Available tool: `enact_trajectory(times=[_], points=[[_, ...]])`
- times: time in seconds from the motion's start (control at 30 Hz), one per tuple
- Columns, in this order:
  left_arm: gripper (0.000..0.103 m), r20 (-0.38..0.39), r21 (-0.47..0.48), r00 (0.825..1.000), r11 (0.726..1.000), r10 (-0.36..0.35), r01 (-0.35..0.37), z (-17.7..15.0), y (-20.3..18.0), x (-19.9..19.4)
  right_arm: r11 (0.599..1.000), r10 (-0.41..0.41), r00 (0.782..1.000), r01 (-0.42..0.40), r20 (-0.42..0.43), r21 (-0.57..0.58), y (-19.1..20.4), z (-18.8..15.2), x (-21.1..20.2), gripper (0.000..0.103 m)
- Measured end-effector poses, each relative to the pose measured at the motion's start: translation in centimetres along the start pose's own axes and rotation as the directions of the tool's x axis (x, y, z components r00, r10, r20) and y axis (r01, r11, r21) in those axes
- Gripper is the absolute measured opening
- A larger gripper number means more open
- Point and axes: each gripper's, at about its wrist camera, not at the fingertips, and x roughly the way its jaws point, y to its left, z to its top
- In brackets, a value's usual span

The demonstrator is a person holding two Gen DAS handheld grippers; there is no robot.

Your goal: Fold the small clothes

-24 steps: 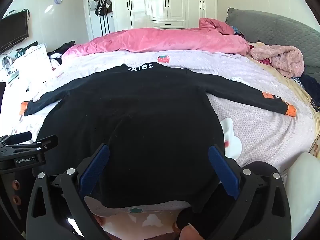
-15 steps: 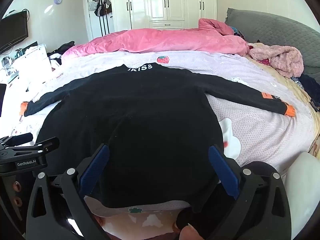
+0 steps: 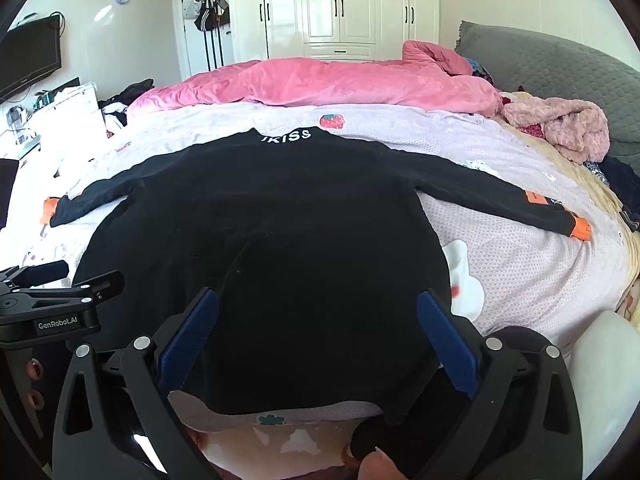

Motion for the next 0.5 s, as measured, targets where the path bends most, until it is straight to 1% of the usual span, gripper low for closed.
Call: enact_trajectory(times=[0.5], points=[[0.094,0.007,0.000,1.000,1.000,-0.001,0.001,0.04,-0.02,-0.08,1.000,0.001,1.000,-0.001,-0.002,-0.002,0.07,0.01,0.06,0.099]])
